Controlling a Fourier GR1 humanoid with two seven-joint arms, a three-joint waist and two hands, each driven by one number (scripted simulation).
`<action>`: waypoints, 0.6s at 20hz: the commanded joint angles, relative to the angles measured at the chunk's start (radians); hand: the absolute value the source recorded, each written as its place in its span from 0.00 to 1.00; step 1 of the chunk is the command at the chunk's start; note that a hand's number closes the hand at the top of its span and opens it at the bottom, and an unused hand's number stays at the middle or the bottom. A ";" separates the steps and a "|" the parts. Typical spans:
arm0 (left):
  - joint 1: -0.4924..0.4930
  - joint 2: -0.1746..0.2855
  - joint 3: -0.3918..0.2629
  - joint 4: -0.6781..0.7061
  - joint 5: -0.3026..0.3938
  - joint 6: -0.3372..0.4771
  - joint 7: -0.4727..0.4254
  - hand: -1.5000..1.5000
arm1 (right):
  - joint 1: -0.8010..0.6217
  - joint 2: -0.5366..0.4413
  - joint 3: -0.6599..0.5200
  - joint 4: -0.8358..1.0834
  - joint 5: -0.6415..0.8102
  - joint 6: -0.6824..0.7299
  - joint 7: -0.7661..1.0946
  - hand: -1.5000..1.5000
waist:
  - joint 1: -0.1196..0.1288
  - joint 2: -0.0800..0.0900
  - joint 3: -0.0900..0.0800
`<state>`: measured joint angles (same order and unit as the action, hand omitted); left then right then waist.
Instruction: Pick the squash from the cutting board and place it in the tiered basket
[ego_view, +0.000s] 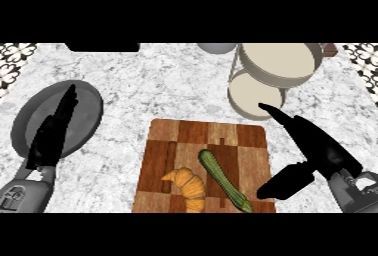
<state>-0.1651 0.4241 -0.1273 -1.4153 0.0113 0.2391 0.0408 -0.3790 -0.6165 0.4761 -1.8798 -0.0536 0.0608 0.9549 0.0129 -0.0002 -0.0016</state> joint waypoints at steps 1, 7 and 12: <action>-0.012 -0.024 -0.002 0.010 -0.022 -0.001 0.012 0.50 | -0.106 0.101 0.028 0.090 -0.006 0.052 0.153 0.00 | -0.002 0.002 0.001; 0.024 -0.036 0.023 0.004 -0.030 -0.007 -0.022 0.50 | -0.083 0.157 0.110 0.063 0.045 0.077 0.256 0.00 | -0.010 -0.001 0.001; 0.005 -0.014 0.074 0.027 -0.004 -0.056 -0.038 0.50 | -0.085 0.210 0.150 0.139 0.100 0.085 0.253 0.00 | -0.009 0.000 0.001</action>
<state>-0.1498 0.3929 -0.0971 -1.4183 -0.0184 0.2248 0.0339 -0.4445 -0.4591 0.5900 -1.7607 0.0105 0.1121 1.0758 0.0051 -0.0006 -0.0006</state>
